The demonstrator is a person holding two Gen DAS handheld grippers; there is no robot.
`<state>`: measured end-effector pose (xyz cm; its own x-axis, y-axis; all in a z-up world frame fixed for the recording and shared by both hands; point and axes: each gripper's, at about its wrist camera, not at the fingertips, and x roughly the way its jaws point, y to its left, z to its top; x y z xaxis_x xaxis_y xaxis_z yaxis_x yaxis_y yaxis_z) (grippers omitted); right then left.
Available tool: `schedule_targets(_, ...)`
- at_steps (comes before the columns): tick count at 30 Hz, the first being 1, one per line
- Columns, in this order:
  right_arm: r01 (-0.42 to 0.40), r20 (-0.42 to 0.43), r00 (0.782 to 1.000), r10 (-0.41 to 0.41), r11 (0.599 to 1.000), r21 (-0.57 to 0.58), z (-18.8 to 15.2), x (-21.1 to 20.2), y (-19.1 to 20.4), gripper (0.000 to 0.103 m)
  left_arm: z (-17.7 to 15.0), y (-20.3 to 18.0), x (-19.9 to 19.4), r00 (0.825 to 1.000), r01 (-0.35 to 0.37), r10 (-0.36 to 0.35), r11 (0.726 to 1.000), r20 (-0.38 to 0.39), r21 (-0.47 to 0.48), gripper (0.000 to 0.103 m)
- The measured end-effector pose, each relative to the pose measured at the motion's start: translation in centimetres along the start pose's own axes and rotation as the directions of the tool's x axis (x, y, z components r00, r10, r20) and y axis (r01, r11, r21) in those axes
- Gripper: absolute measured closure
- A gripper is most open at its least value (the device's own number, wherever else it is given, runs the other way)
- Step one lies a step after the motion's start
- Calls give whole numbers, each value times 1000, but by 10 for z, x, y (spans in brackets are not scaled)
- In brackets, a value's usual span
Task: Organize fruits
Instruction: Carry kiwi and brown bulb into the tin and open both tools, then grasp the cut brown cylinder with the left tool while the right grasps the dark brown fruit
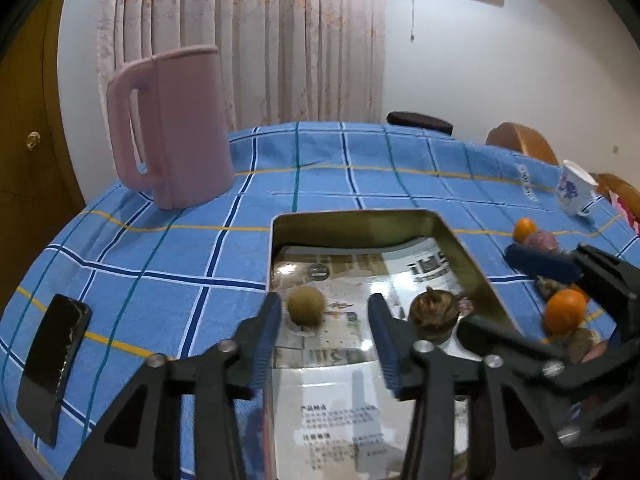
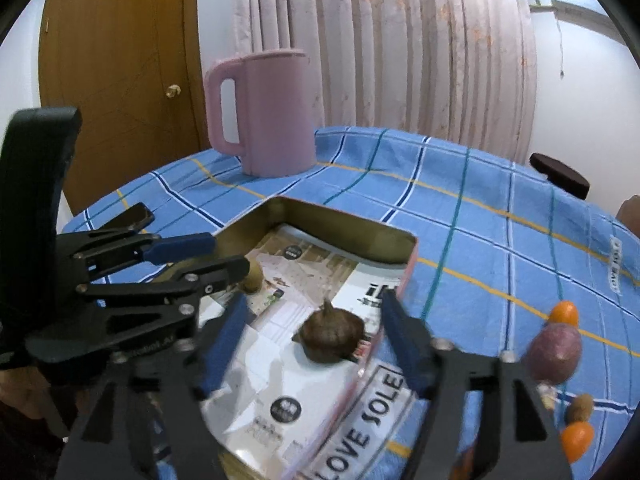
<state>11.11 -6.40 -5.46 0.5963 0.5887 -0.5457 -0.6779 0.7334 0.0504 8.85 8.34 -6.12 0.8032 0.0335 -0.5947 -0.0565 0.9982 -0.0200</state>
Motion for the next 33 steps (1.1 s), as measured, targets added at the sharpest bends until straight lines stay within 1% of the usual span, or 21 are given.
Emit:
schedule_targets(1,3,23,1000,-3,1000,14,-2,-11,-3,20,-1,-2,-4,1000,-9,9,1000,10,5,44)
schedule_targets(2,1,36,999,-2,1000,24,-2,-18,-6,16,-1,-4,-8,1000,-18,17,1000,21,6,36)
schedule_targets(3,7,54,998,-9,999,34,-4,-29,-10,14,-2,-8,-13,999,-20,20,1000,35,4,33)
schedule_targets(6,44,89,995,-49,998,52,-11,-55,-22,11,-1,-19,-22,999,11,-11,1000,45,8,33)
schedule_targets(9,138,104,983,-149,985,104,-30,-89,-47,7,-1,-38,-30,997,44,-45,999,61,23,33)
schedule_targets(12,223,85,967,-238,962,157,-51,-113,-70,4,-3,-64,-36,993,95,-99,994,59,55,33)
schedule_targets(13,274,69,955,-289,946,170,-62,-123,-81,4,-4,-74,-37,992,109,-113,992,57,68,33)
schedule_targets(15,337,45,935,-351,923,185,-76,-135,-93,4,-6,-92,-39,988,142,-147,985,50,96,33)
schedule_targets(17,399,14,911,-412,890,219,-92,-149,-111,4,-9,-110,-38,983,175,-180,978,36,116,33)
schedule_targets(20,442,-21,890,-455,852,281,-110,-162,-136,4,-15,-136,-34,972,236,-237,962,-8,135,33)
schedule_targets(21,454,-32,884,-466,841,293,-114,-163,-142,4,-18,-145,-31,967,256,-254,956,-33,141,33)
schedule_targets(25,488,-73,867,-493,811,323,-125,-167,-161,4,-25,-168,-25,956,292,-283,941,-75,173,33)
schedule_targets(26,491,-84,866,-493,808,326,-127,-165,-164,5,-26,-171,-24,954,299,-289,938,-82,175,33)
schedule_targets(28,494,-113,867,-486,805,328,-132,-161,-170,11,-27,-176,-21,953,302,-290,936,-90,180,33)
schedule_targets(30,487,-137,873,-469,810,327,-134,-156,-173,29,-28,-180,-18,951,307,-293,934,-101,182,33)
schedule_targets(33,485,-177,875,-452,816,313,-134,-149,-176,31,-29,-184,-15,946,318,-302,931,-114,178,33)
